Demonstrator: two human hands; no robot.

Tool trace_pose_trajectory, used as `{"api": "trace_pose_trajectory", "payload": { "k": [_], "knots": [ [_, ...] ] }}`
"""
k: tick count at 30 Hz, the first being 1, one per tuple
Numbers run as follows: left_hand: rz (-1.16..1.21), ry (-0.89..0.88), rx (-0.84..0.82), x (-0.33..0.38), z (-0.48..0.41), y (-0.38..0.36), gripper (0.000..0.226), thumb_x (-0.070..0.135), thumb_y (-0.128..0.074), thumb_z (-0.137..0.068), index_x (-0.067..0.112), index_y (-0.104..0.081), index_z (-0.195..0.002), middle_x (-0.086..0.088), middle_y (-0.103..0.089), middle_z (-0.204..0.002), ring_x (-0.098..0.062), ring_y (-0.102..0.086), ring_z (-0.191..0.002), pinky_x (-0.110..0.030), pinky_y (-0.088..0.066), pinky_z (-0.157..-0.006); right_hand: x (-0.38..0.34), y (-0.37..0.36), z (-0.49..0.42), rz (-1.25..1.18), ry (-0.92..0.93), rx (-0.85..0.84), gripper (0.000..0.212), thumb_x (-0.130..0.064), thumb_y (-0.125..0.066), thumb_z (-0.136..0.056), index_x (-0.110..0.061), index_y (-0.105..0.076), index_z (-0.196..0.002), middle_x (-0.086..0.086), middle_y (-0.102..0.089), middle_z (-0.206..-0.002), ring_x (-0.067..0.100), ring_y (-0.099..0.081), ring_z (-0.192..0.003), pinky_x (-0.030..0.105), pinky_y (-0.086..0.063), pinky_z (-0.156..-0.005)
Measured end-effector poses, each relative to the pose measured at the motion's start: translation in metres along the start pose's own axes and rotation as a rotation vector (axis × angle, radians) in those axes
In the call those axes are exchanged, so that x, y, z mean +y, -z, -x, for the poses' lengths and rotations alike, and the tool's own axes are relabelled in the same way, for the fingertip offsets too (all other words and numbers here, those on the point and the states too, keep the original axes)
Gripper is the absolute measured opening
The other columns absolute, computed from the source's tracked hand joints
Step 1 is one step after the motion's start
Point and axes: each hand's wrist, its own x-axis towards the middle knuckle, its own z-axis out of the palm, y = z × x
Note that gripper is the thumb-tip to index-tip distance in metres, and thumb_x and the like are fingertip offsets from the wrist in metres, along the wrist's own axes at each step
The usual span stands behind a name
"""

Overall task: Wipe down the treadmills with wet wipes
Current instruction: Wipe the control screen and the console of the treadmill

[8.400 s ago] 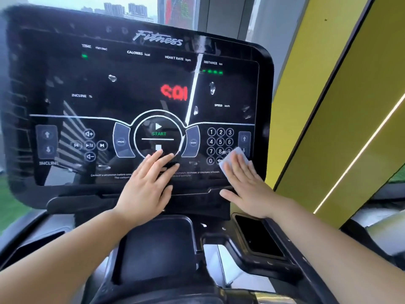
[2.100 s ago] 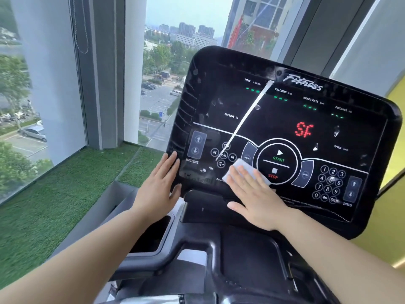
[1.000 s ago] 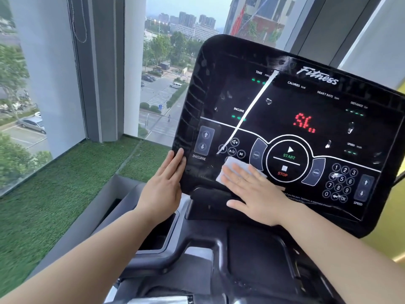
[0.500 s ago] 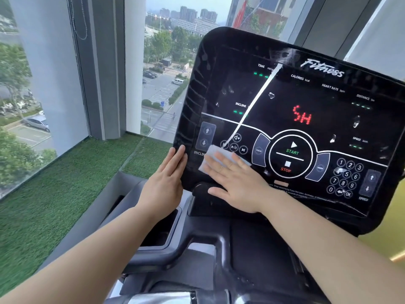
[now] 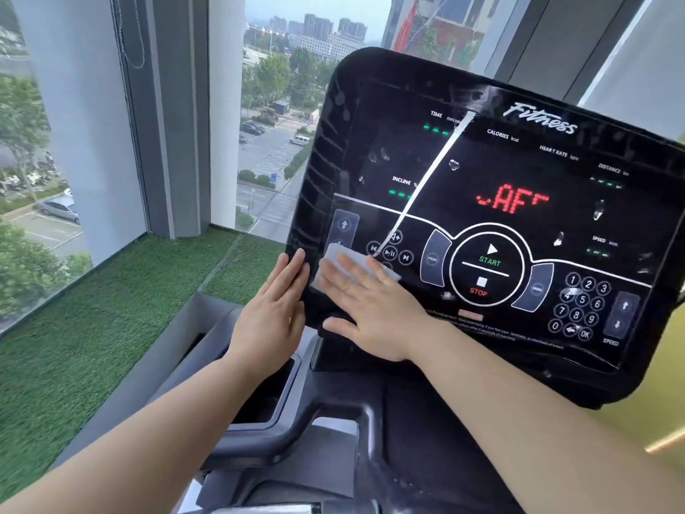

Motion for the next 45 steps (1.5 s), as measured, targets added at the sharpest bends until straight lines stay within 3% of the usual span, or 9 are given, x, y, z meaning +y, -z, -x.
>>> {"api": "trace_pose_trajectory", "payload": {
  "k": [8, 14, 17, 21, 27, 31, 36, 41, 45],
  "knots": [
    [0.027, -0.01, 0.009, 0.0, 0.001, -0.001, 0.053, 0.022, -0.031, -0.09, 0.003, -0.046, -0.138, 0.001, -0.029, -0.151, -0.014, -0.018, -0.141, -0.016, -0.018, -0.11, 0.011, -0.003, 0.014, 0.011, 0.034, -0.071, 0.076, -0.067, 0.016, -0.071, -0.033, 0.023, -0.139, -0.019, 0.035, -0.145, 0.003, 0.046, -0.124, 0.028, 0.035, -0.103],
    [0.075, 0.014, 0.019, 0.001, 0.002, 0.0, 0.051, 0.03, -0.031, -0.097, 0.004, -0.043, -0.139, 0.002, -0.03, -0.151, -0.011, -0.018, -0.142, -0.004, -0.01, -0.109, 0.005, 0.007, -0.01, 0.095, 0.099, 0.014, 0.065, -0.063, -0.003, -0.086, -0.033, 0.021, -0.139, -0.018, 0.033, -0.144, 0.005, 0.039, -0.13, 0.03, 0.034, -0.104],
    [0.04, -0.002, 0.005, 0.001, 0.003, 0.0, 0.057, 0.039, -0.023, -0.101, 0.002, -0.04, -0.14, 0.001, -0.028, -0.152, -0.01, -0.014, -0.144, -0.01, -0.01, -0.113, 0.014, 0.017, -0.014, 0.099, 0.032, 0.075, 0.066, -0.062, -0.001, -0.086, -0.033, 0.019, -0.141, -0.018, 0.033, -0.144, 0.005, 0.037, -0.131, 0.031, 0.033, -0.104],
    [0.025, -0.004, 0.007, 0.001, 0.002, 0.001, 0.064, 0.044, -0.015, -0.101, 0.0, -0.039, -0.141, 0.0, -0.027, -0.153, -0.006, -0.011, -0.144, -0.012, -0.009, -0.114, 0.007, 0.009, -0.016, 0.139, -0.007, 0.063, 0.086, -0.072, 0.013, -0.076, -0.025, 0.019, -0.147, -0.011, 0.042, -0.141, 0.012, 0.044, -0.129, 0.038, 0.035, -0.103],
    [0.048, -0.009, -0.007, -0.002, 0.002, 0.005, 0.066, 0.048, -0.013, -0.1, 0.004, -0.037, -0.143, 0.005, -0.025, -0.154, -0.002, -0.009, -0.143, -0.015, -0.012, -0.114, 0.016, 0.013, -0.01, 0.12, 0.14, -0.068, 0.072, -0.069, 0.011, -0.075, -0.032, 0.024, -0.136, -0.017, 0.037, -0.141, 0.005, 0.043, -0.128, 0.035, 0.033, -0.107],
    [0.029, 0.0, 0.001, 0.005, -0.003, 0.014, 0.058, 0.04, -0.024, -0.1, 0.001, -0.046, -0.137, -0.004, -0.041, -0.147, -0.01, -0.026, -0.137, -0.017, -0.016, -0.112, 0.034, 0.032, -0.017, 0.152, 0.061, -0.009, 0.057, -0.061, -0.004, -0.094, -0.034, 0.024, -0.136, -0.019, 0.035, -0.142, 0.005, 0.037, -0.131, 0.037, 0.027, -0.111],
    [0.039, 0.099, 0.092, 0.019, -0.028, 0.026, 0.052, 0.03, -0.034, -0.092, 0.001, -0.057, -0.128, -0.013, -0.058, -0.124, -0.024, -0.046, -0.11, -0.023, -0.028, -0.096, 0.022, 0.015, -0.021, 0.146, -0.01, 0.059, 0.079, -0.075, 0.017, -0.074, -0.03, 0.027, -0.138, -0.014, 0.046, -0.137, 0.01, 0.05, -0.123, 0.04, 0.035, -0.103],
    [-0.002, 0.083, 0.051, 0.024, -0.052, 0.03, 0.057, 0.035, -0.03, -0.091, 0.003, -0.055, -0.13, -0.014, -0.053, -0.132, -0.023, -0.038, -0.119, -0.018, -0.019, -0.102, 0.042, 0.035, -0.017, 0.152, 0.098, -0.042, 0.064, -0.059, -0.012, -0.096, -0.032, 0.013, -0.148, -0.018, 0.033, -0.142, 0.006, 0.039, -0.129, 0.036, 0.027, -0.11],
    [-0.044, 0.103, 0.024, 0.025, -0.059, 0.031, 0.066, 0.043, -0.023, -0.089, 0.005, -0.049, -0.137, -0.01, -0.044, -0.143, -0.03, -0.04, -0.128, -0.021, -0.017, -0.107, 0.062, 0.06, -0.025, 0.073, 0.04, -0.029, 0.057, -0.051, -0.014, -0.101, -0.033, 0.011, -0.149, -0.021, 0.031, -0.141, 0.003, 0.032, -0.134, 0.034, 0.027, -0.109]
  ]
}}
